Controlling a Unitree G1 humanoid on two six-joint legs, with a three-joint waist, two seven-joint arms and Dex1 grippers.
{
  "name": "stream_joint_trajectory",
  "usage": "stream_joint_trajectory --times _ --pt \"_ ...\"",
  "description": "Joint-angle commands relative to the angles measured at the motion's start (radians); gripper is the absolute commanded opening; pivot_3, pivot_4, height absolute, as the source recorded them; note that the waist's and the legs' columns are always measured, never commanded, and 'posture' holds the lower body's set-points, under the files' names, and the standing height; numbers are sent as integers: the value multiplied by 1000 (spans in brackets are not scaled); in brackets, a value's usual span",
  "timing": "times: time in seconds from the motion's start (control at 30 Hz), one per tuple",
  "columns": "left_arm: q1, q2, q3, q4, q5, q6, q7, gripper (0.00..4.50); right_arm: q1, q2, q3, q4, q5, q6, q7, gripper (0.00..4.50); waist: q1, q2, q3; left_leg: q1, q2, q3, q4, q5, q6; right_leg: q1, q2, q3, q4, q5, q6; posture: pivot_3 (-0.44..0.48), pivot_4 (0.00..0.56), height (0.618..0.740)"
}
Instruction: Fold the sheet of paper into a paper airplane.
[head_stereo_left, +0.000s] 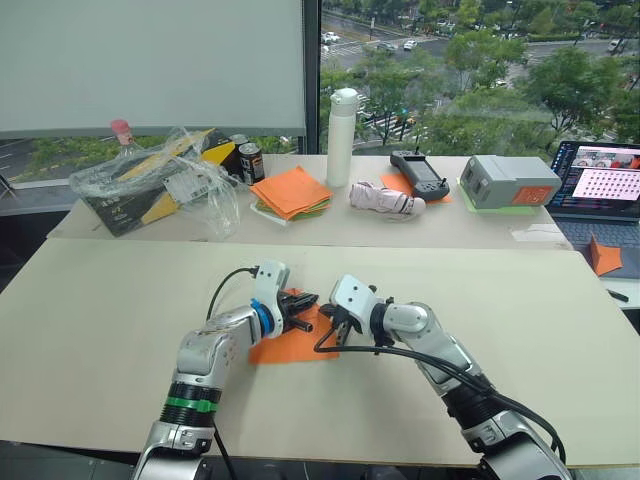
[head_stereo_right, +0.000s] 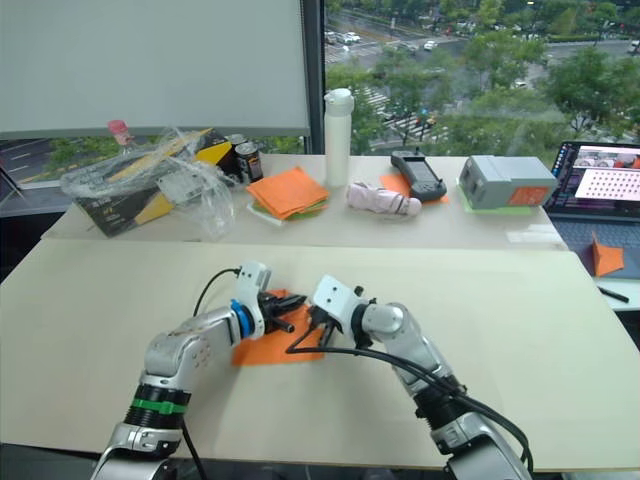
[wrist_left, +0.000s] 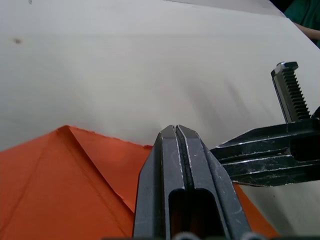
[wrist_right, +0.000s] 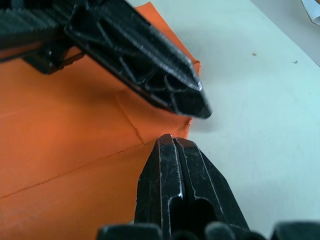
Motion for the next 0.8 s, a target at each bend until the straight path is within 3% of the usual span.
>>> stream_joint_trajectory --times 0.03,0.3,0.53,0.8 --pt "11 0 -11 -30 -2 -5 -7 0 24 -11 19 18 -18 41 2 10 0 0 0 0 0 0 0 0 0 0 0 0 0 0 0 0 150 740" --pt "26 15 -18 18 23 -37 -14 0 20 -8 16 4 -13 54 -5 10 1 0 0 1 0 0 0 0 0 1 0 0 0 0 0 0 150 740" --pt "-43 38 16 180 59 -117 -13 0 14 -9 14 -7 -9 60 -5 10 1 0 -1 3 0 0 0 0 1 2 0 0 0 0 0 0 150 740" --pt "-41 55 18 209 66 -148 -20 0 11 -11 13 -6 -9 62 -5 10 1 0 -2 3 0 0 0 0 1 2 0 0 0 0 0 0 150 740"
